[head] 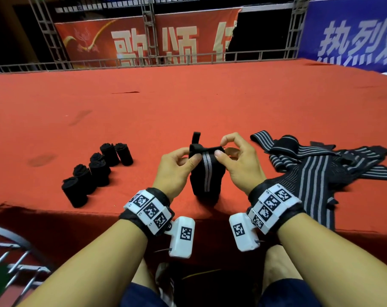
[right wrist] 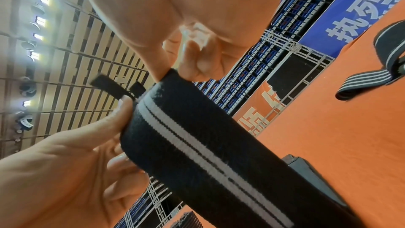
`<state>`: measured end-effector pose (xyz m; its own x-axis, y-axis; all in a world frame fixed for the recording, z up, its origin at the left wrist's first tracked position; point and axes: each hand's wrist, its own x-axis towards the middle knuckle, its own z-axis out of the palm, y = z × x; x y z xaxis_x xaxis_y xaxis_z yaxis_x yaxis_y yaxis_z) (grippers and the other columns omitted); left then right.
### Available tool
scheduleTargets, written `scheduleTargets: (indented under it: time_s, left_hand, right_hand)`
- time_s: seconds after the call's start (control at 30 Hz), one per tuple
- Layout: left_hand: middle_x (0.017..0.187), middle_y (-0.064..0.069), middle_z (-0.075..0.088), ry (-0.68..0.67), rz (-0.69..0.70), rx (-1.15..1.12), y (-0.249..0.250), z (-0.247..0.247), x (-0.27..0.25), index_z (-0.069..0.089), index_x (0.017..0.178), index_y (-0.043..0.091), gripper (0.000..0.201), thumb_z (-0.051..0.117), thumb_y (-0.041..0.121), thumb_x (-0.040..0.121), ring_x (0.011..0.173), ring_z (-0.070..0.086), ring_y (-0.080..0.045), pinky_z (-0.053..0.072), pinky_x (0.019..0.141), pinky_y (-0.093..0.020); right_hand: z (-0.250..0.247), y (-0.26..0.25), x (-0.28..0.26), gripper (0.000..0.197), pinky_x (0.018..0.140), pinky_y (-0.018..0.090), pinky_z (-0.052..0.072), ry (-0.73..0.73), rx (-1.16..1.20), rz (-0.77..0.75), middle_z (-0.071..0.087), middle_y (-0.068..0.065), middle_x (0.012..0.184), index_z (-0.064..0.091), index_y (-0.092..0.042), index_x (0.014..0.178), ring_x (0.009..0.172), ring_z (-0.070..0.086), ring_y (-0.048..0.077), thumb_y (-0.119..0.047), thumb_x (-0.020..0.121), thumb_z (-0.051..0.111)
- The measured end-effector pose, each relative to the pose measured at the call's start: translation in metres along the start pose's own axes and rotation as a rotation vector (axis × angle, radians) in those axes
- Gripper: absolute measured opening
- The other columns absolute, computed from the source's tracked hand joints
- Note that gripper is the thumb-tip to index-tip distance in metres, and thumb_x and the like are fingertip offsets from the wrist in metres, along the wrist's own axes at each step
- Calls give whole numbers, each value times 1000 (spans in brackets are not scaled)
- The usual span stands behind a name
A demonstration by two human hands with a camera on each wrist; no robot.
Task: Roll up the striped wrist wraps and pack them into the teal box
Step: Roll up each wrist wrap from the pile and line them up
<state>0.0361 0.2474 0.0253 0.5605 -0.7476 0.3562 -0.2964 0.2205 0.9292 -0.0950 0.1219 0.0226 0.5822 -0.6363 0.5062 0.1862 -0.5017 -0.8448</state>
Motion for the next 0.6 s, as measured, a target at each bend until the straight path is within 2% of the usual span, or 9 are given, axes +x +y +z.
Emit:
scheduleTargets:
  time_s: [0.1, 0.17, 0.23, 0.3, 0.37, 0.43, 0.53, 0.6]
  left_hand:
    - [72, -1, 75, 65, -32, 7, -1, 3, 4, 64, 125, 17, 27, 64, 15, 98, 76, 73, -11, 54, 74, -21]
    - [71, -3, 74, 103, -27, 10, -2, 3, 6, 57, 130, 20, 34, 65, 15, 97, 72, 72, -13, 53, 69, -20]
    - [69, -13, 71, 129, -13, 42, -4, 2, 8, 52, 132, 25, 40, 67, 16, 96, 68, 68, -15, 52, 67, -22]
    - [72, -24, 70, 126, -1, 55, -5, 2, 9, 51, 132, 28, 41, 67, 16, 95, 67, 64, -19, 51, 66, -26]
    - [62, -19, 63, 122, 17, 43, -4, 2, 9, 52, 129, 29, 40, 66, 14, 95, 61, 57, -19, 47, 60, -24]
    - [58, -8, 58, 127, 38, 37, -2, 1, 9, 54, 128, 29, 38, 66, 13, 96, 56, 51, -14, 42, 55, -19]
    - [60, -5, 59, 96, 60, 8, 2, 2, 9, 56, 127, 26, 35, 66, 14, 96, 52, 49, -7, 41, 56, -15]
    - [72, -4, 70, 36, 55, -30, 5, 2, 7, 60, 122, 19, 32, 70, 11, 93, 64, 61, -7, 48, 66, -17]
  right_hand:
    - [1, -3, -1, 20, 59, 28, 43, -26, 6, -14, 60, 2, 75, 54, -27, 98, 65, 51, 11, -9, 95, 62]
    - [2, -4, -1, 17, 63, 23, 43, -48, -28, -31, 59, -6, 75, 56, -20, 97, 65, 51, 5, -3, 95, 58]
    - [3, -6, 0, 17, 69, 20, 44, -79, -67, -42, 60, -16, 75, 62, -17, 93, 68, 53, -1, -1, 93, 57]
    - [2, -7, 0, 19, 73, 18, 46, -126, -65, -39, 66, -20, 86, 69, -23, 99, 75, 57, -2, -8, 87, 64]
    - [-1, -7, 0, 33, 70, 11, 44, -170, -107, -21, 68, -17, 92, 71, -23, 111, 72, 57, -5, -11, 80, 76]
    - [-3, -6, 0, 39, 68, 8, 42, -170, -160, -6, 66, -17, 87, 72, -15, 115, 66, 57, -9, -6, 79, 82]
    - [-3, -2, 1, 27, 72, 9, 43, -120, -191, -10, 70, -16, 86, 77, -14, 107, 69, 60, -9, -13, 81, 82]
    - [-3, 1, 4, 19, 76, 14, 45, -112, -202, -10, 74, -13, 87, 78, -18, 102, 75, 63, -5, -17, 83, 80]
